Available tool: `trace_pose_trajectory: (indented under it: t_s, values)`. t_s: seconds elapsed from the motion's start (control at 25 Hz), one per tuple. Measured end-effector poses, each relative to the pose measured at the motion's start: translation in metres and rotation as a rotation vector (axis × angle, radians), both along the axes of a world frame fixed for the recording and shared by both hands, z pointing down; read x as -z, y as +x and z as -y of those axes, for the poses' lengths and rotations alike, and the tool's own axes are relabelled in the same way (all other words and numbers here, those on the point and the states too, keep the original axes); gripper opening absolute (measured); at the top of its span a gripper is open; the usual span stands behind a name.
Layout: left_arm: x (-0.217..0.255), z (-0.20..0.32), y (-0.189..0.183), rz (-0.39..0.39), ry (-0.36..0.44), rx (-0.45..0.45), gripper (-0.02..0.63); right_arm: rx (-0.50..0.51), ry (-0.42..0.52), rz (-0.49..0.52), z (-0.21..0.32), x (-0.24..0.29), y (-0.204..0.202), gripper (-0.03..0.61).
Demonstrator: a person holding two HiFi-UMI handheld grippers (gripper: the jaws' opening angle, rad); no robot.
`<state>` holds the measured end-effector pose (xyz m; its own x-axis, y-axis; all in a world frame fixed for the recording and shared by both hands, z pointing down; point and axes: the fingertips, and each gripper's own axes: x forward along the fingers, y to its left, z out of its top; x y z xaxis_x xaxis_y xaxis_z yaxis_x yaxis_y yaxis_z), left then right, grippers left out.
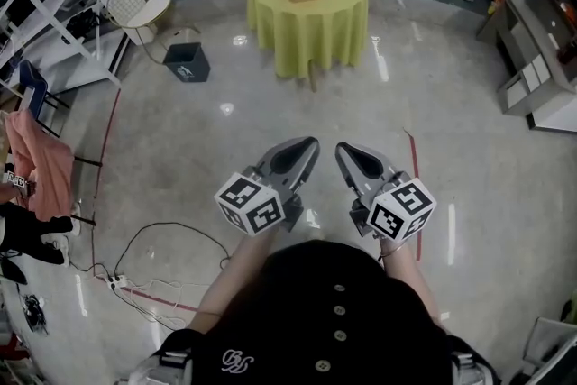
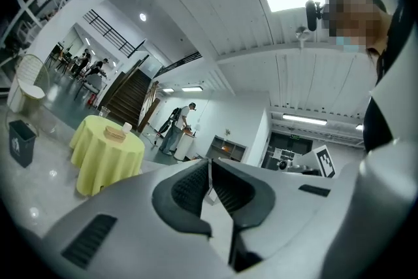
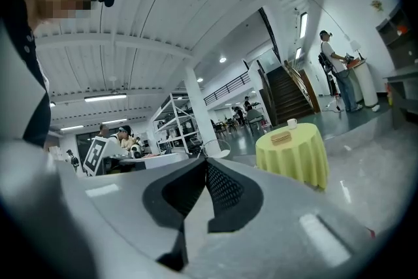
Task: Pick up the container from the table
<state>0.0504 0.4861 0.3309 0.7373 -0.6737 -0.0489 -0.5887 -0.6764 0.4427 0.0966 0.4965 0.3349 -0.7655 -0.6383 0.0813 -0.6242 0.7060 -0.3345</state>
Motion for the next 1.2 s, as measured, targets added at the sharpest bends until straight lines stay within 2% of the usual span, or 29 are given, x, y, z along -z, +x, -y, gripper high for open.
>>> trace_pose_trajectory:
  t_s: [0.24, 0.52, 0.68, 0.92, 1.04, 1.2]
  values:
    - [-0.003, 0.005, 0.023, 0.023, 0.008, -0.048, 0.025, -0.011, 0.006, 0.025, 0.015, 0.005, 0.016, 0.002]
    - [-0.012, 0.018, 0.024, 0.0, -0.045, 0.002, 0.025, -0.061, -0.049, 0.04, 0.035, -0.009, 0.026, 0.002]
    - [-0.016, 0.037, 0.024, 0.03, -0.047, -0.002, 0.025, -0.077, -0.045, 0.031, 0.052, -0.01, 0.018, 0.002]
    - [-0.026, 0.088, 0.016, 0.009, -0.058, -0.03, 0.025, -0.035, -0.016, 0.057, 0.095, -0.009, 0.01, 0.002]
    - [-0.029, 0.12, 0.011, -0.002, -0.062, -0.062, 0.025, -0.069, -0.014, 0.057, 0.133, -0.013, 0.005, 0.002]
    - [-0.022, 0.18, -0.009, 0.0, -0.051, -0.048, 0.025, -0.08, -0.019, 0.034, 0.19, -0.013, -0.012, 0.002]
